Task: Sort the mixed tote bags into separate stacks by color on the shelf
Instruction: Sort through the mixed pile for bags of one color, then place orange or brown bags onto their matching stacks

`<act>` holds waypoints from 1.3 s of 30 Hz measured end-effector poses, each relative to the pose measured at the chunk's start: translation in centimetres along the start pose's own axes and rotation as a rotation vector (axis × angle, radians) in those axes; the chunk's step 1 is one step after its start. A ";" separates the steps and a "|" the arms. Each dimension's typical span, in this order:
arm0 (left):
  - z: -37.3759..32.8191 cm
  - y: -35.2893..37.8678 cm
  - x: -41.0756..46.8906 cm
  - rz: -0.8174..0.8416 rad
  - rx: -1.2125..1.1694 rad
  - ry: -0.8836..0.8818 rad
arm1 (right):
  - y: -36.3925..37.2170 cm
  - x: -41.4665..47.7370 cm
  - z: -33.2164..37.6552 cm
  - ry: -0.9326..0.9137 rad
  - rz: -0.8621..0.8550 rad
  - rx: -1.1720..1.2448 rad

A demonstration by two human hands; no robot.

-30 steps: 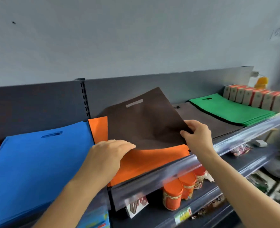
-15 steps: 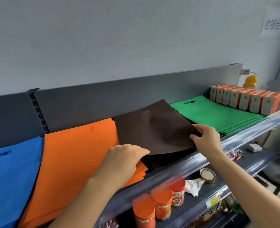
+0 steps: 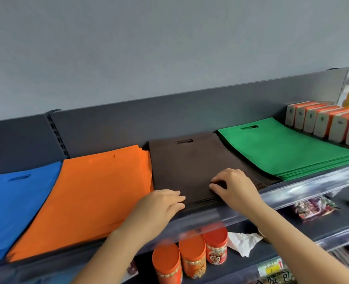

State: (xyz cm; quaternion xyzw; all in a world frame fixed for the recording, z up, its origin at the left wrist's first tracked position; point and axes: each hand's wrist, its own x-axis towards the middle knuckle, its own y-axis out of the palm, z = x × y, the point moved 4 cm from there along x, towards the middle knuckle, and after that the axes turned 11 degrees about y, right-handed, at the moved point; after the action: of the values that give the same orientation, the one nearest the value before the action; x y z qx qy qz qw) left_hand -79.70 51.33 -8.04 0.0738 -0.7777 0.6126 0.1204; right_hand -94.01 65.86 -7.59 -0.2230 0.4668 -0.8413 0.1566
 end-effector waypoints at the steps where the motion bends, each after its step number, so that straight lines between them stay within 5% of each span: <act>1: 0.0 0.0 0.0 -0.004 0.001 0.000 | 0.2 0.0 0.1 -0.003 -0.005 -0.029; 10: 0.9 -5.7 -5.6 -0.180 0.171 -0.014 | 0.0 -1.5 5.9 -0.104 -0.118 0.094; 18: 8.8 -12.5 -25.1 -0.231 0.308 -0.332 | 5.4 -8.1 23.2 -0.370 -0.016 0.280; 29: 16.6 -24.6 -56.6 -0.247 0.443 -0.725 | 15.1 -22.6 49.9 -0.587 0.196 0.224; 39: 20.5 -28.3 -70.5 -0.314 0.481 -0.892 | 22.4 -30.8 65.6 -0.774 0.318 0.306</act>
State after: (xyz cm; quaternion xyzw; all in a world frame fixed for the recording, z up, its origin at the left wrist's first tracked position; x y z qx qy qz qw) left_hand -6.55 22.34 -5.65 0.4682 -0.5704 0.6574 -0.1522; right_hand -32.32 21.92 -3.34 -0.4214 0.2724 -0.7206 0.4784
